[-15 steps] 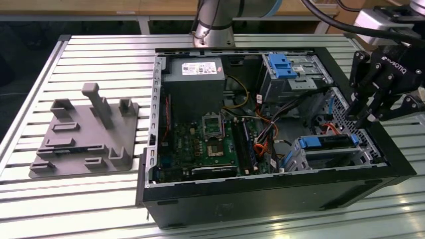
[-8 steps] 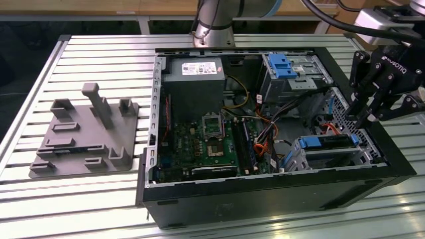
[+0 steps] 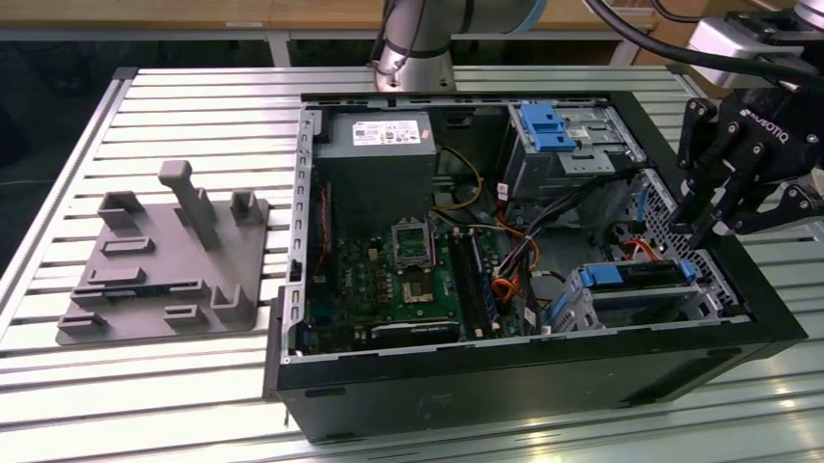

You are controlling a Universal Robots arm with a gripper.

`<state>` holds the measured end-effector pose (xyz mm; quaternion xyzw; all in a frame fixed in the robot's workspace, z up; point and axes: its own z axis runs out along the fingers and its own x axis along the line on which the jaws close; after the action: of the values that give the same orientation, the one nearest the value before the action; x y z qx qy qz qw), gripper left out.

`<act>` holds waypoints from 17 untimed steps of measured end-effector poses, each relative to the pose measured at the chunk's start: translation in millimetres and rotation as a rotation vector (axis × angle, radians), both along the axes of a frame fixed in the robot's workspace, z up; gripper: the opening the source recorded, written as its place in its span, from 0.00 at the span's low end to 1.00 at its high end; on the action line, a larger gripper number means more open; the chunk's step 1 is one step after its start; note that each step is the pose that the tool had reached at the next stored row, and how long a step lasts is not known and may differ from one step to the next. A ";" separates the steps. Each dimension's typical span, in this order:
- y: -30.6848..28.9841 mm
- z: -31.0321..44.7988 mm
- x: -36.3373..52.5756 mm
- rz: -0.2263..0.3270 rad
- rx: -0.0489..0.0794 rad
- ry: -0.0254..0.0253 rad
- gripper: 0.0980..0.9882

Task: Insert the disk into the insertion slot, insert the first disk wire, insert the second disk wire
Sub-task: 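Insert the second disk wire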

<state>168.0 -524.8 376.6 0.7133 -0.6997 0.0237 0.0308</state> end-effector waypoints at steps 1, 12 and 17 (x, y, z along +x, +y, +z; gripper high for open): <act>0.0 0.0 0.0 0.000 0.000 0.0000 0.29; 18.7 -0.3 2.6 0.001 -0.020 0.0044 0.29; 36.9 -1.0 2.6 0.001 -0.061 0.0103 0.29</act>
<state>170.5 -488.0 375.6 0.7126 -0.6981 0.0415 0.0563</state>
